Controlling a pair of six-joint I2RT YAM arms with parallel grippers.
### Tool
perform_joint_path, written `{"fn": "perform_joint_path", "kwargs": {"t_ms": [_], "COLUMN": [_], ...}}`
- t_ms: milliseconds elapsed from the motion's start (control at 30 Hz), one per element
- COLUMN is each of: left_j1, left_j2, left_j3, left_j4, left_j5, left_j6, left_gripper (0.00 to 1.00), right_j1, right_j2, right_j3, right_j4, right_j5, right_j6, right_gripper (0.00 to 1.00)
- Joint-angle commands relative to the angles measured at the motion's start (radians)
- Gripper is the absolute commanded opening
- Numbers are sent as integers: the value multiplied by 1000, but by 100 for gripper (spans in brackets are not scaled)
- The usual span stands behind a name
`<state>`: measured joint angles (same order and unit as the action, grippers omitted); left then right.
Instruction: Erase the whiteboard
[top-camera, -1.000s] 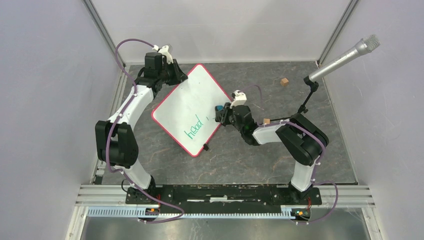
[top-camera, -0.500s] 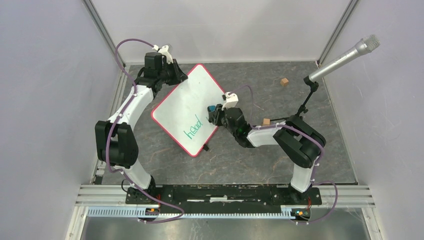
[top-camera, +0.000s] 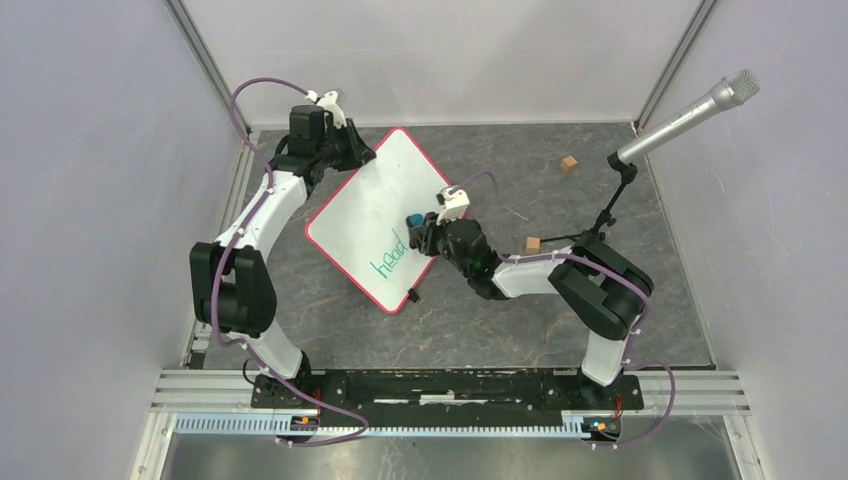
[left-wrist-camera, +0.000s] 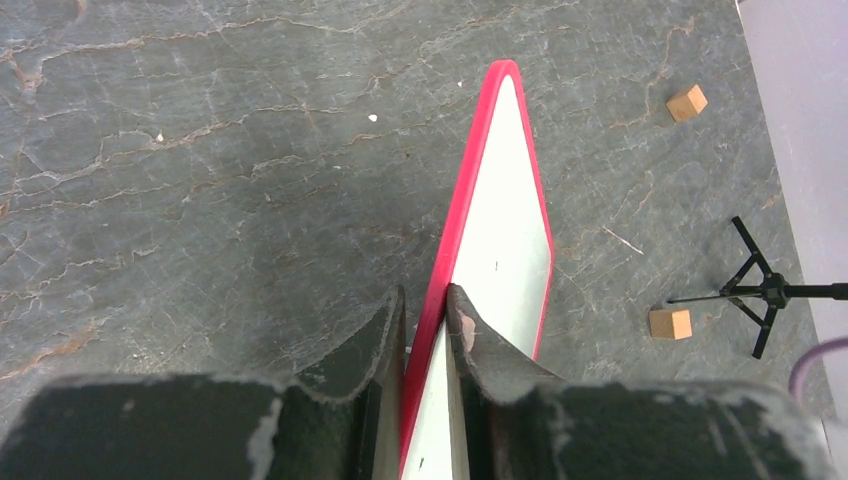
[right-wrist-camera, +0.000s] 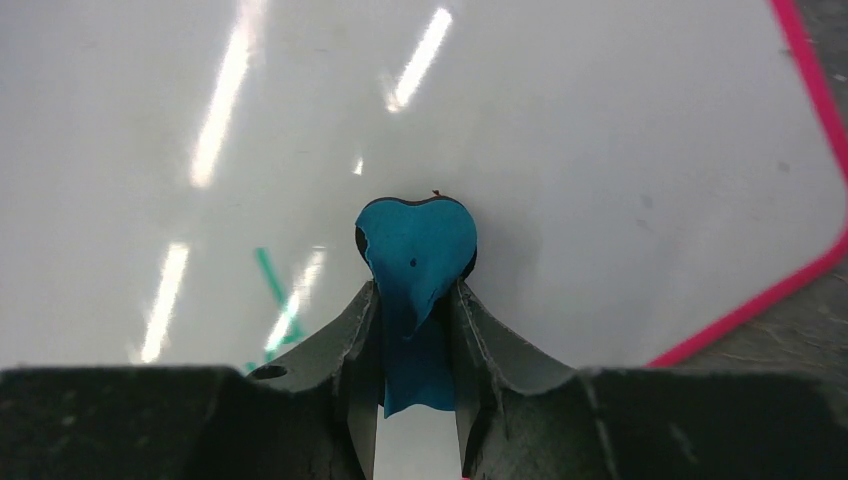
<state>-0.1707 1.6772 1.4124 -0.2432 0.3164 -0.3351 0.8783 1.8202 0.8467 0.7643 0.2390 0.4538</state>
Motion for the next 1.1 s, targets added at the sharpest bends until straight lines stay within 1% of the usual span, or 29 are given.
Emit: {"fn": "perform_joint_path", "kwargs": {"t_ms": [0, 100, 200, 333, 433, 567, 667, 733, 867, 967, 1067], "left_j1": [-15, -15, -15, -15, -15, -15, -15, -15, -15, -15, -15], "left_j2": [-26, -23, -17, -22, -23, -15, -15, -20, -24, -23, -23], "left_j3": [-17, -18, -22, -23, -24, -23, -22, -21, -21, -20, -18], "left_j4": [-20, -6, 1, 1, 1, 1, 0, -4, -7, -7, -7], "left_j5": [9, 38, 52, 46, 45, 48, 45, 37, 32, 35, 36], "left_j6": [-54, -77, -88, -84, -84, -88, -84, -78, -73, -73, -74], "left_gripper": [21, 21, 21, 21, 21, 21, 21, 21, 21, 21, 21], "right_j1": [-106, -113, -83, 21, 101, 179, 206, 206, 184, 131, 56], "right_j2": [-24, -19, -19, -23, -14, 28, 46, 42, 2, -24, -36], "right_j3": [-59, -46, -23, 36, 96, 186, 190, 182, 125, 80, 35], "right_j4": [-20, -55, -50, -69, -68, -65, -24, -1, 26, 27, 25], "right_j5": [7, 25, 14, 67, 78, -25, -63, -87, -34, -10, 0], "right_j6": [122, 104, 70, -34, -140, -264, -273, -263, -262, -217, -122], "right_gripper": [33, 33, 33, 33, 33, 34, 34, 33, 34, 34, 34]}}
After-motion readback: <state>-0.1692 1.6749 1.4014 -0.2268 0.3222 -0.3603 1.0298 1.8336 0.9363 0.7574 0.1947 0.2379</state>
